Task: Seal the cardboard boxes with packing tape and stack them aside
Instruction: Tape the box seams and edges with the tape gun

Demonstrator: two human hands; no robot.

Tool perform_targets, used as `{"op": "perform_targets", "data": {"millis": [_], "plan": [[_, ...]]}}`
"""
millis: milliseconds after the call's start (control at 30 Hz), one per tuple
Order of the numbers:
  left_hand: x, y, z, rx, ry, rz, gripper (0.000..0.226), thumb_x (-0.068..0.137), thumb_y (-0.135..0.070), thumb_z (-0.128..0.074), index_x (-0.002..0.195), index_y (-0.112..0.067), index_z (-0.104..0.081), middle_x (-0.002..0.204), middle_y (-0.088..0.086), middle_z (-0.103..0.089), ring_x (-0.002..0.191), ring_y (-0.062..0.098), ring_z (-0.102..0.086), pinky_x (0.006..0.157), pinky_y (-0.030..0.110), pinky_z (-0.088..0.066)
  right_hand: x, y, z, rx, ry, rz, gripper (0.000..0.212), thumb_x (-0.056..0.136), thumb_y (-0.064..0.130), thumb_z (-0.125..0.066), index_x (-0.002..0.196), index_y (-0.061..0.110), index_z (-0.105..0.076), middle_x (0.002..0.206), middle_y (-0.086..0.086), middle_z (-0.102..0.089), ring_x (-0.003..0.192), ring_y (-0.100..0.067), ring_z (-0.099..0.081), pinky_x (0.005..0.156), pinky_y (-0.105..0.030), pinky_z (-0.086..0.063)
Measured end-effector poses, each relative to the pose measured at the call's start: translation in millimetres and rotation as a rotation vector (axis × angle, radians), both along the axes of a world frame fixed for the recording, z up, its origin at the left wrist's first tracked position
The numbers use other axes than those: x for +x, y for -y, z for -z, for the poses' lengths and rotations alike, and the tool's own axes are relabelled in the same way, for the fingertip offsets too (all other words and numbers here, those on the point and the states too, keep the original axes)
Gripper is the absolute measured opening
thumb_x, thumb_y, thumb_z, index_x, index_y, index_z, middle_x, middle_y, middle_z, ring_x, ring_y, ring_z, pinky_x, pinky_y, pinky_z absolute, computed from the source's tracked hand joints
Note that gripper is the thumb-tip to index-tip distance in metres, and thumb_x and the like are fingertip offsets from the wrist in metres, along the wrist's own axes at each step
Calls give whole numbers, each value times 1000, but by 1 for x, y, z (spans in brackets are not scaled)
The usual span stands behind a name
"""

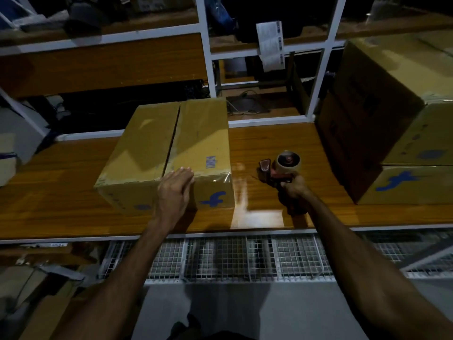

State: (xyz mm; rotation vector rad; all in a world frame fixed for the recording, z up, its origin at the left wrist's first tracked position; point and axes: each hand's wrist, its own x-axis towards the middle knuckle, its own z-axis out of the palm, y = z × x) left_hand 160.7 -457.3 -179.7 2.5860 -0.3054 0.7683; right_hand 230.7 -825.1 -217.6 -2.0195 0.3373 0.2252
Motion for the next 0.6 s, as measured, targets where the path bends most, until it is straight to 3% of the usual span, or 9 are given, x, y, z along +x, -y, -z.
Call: {"op": "perform_targets", "data": {"millis": [100,200,300,367,433,500,600], "plan": [[0,-2,-1,16,-19,9,33,99,-9,-69,131,-6,-67,133,16,-69,126,32,-65,112,56,-48,2,-5,7,75,-15,12,27,101,-1,-57,125,11,-63,113,-13,-69,90,-21,-62,79,-40,-54],[-1,-3,-3,21,-32,24,34,97,-9,-70,131,-6,-67,133,16,-68,127,33,-65,112,56,-47,2,-9,9,61,16,64,40,100,0,-60,138,11,-56,118,-5,-65,100,-18,-61,80,-37,-52],[-1,-4,-4,30,-35,31,35,96,-10,-71,130,-6,-68,133,16,-68,126,33,-65,112,55,-46,-7,-21,11,-286,116,213,47,95,12,-69,139,16,-51,123,-9,-66,95,-18,-65,78,-35,-56],[-1,-4,-3,29,-39,31,36,95,-11,-72,131,-6,-67,133,17,-68,127,33,-65,114,54,-45,-20,-41,10,-369,268,221,65,94,17,-73,152,17,-43,142,-13,-56,118,-23,-62,100,-42,-56],[-2,-4,-2,23,-40,27,38,94,-10,-73,131,-6,-67,135,17,-67,128,33,-64,116,51,-42,-42,-71,0,-196,415,71,78,97,23,-73,164,19,-32,162,-9,-41,142,-23,-47,117,-45,-39],[-3,-3,-2,13,-44,25,40,93,-10,-74,132,-6,-66,136,16,-66,129,32,-62,117,48,-38,-63,-103,-8,-56,479,-69,81,100,31,-71,167,23,-26,169,-5,-33,149,-19,-37,117,-41,-30],[-4,-3,-4,11,-52,24,42,92,-7,-75,133,-6,-66,138,16,-65,131,32,-61,118,45,-36,-70,-135,-2,-25,521,-127,79,99,42,-70,165,22,-33,167,-5,-39,149,-20,-39,117,-38,-34]]}}
